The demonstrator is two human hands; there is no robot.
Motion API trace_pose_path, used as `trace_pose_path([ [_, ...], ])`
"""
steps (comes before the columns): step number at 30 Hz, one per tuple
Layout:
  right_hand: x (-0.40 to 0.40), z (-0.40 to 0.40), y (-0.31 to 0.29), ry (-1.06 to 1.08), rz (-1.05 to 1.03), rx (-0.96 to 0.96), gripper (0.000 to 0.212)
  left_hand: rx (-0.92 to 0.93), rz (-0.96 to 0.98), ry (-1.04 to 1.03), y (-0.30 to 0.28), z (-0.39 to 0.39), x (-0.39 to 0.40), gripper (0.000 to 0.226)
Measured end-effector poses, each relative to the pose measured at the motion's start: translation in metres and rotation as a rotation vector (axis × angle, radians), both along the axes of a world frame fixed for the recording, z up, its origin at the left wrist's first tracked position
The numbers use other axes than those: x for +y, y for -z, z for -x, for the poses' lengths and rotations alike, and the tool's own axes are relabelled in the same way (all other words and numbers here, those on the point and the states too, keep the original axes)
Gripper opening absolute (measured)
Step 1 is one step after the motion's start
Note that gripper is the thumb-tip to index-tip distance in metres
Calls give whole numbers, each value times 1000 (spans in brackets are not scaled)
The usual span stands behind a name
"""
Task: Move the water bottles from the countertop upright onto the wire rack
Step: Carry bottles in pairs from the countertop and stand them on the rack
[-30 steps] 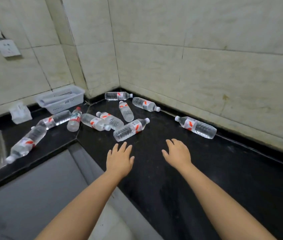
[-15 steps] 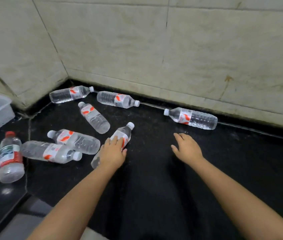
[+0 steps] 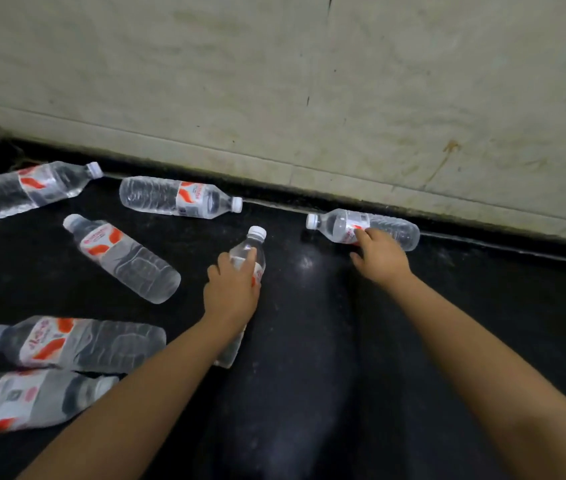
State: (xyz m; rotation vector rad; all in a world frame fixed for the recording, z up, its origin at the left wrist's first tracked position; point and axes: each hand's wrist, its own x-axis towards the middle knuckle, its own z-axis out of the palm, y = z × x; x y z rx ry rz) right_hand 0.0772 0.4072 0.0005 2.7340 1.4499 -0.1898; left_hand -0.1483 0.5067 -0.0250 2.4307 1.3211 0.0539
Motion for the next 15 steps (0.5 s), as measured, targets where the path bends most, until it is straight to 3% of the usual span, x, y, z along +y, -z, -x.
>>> trace_pose_path([
  [8,50,-48,17,-51,113,44,71,0,9,-29,16,-6,7,57],
  [15,49,-57,18,-133,184,17,70,43,65,-83,18,-11,9,64],
])
